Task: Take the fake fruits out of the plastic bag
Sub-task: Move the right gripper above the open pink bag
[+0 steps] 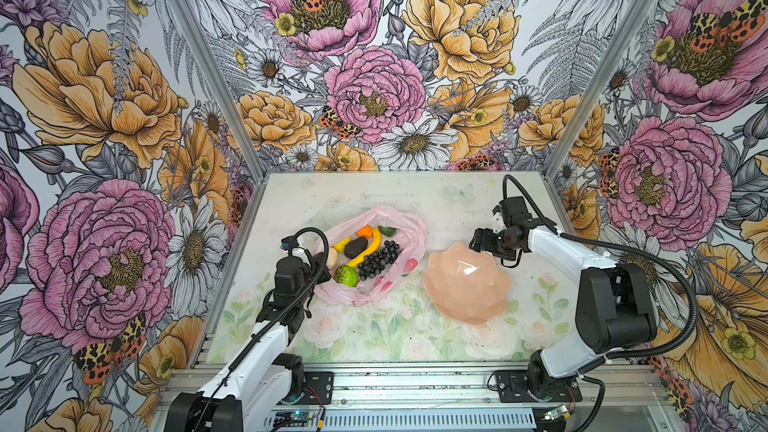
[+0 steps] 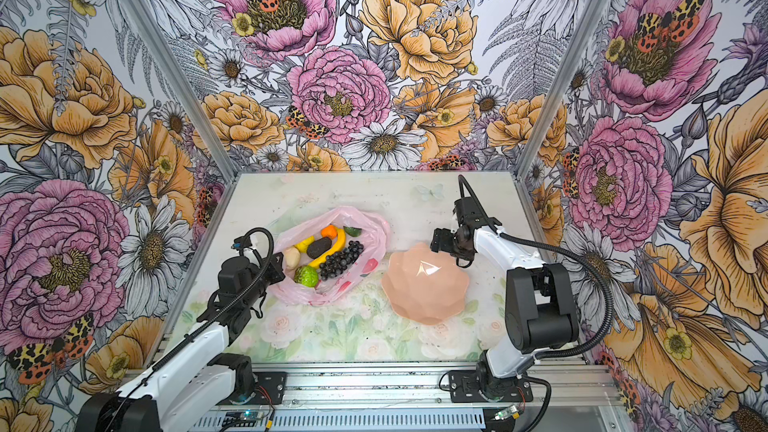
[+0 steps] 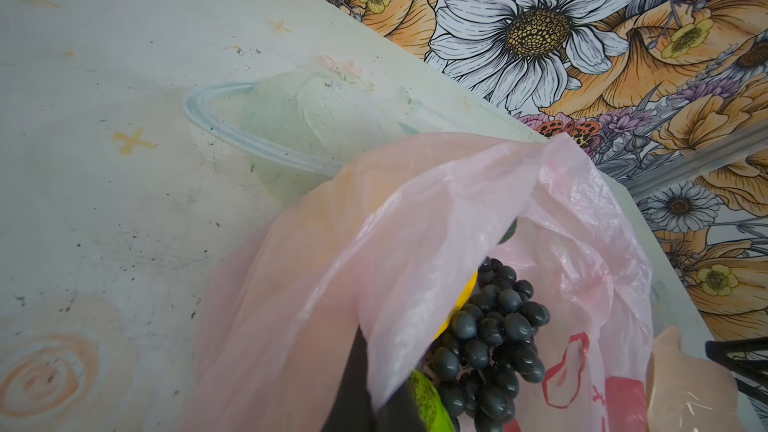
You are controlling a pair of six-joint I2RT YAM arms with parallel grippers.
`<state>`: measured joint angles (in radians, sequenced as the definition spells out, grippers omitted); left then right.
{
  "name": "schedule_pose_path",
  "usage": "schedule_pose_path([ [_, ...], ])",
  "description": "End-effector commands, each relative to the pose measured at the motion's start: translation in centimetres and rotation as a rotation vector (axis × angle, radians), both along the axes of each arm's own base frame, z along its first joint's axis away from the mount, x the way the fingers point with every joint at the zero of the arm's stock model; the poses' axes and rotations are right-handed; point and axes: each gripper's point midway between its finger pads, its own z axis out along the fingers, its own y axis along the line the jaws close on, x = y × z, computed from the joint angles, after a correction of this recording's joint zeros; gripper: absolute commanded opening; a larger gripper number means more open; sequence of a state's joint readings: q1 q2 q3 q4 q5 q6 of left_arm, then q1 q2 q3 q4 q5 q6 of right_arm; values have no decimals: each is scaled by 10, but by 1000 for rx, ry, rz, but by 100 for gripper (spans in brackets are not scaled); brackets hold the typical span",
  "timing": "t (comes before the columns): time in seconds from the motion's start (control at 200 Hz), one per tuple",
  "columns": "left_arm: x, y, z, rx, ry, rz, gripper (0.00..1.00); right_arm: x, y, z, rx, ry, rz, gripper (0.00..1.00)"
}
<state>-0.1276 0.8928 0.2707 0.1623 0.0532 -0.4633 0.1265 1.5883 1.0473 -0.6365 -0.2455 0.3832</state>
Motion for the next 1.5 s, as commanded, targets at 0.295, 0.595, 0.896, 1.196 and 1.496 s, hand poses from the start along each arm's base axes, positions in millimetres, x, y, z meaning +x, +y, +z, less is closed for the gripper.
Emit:
schedule_pose_path([
  [0.295, 2, 3, 0, 15, -15, 3, 0, -28, 54, -5, 49, 22, 183, 72],
  [0.595, 1, 3, 1, 15, -20, 5, 0, -54, 95, 1, 55, 40, 291, 71],
  [0.896, 0, 4, 4, 16, -30, 10, 0, -42, 75, 32, -95, -70, 220, 78],
  [1.196, -1, 5, 4, 16, -33, 13, 0, -30, 101, 99, -60, -228, 218, 76],
  [1.496, 2, 0, 1, 10, -25, -8, 0, -21, 215, 131, -30, -342, 371, 71],
])
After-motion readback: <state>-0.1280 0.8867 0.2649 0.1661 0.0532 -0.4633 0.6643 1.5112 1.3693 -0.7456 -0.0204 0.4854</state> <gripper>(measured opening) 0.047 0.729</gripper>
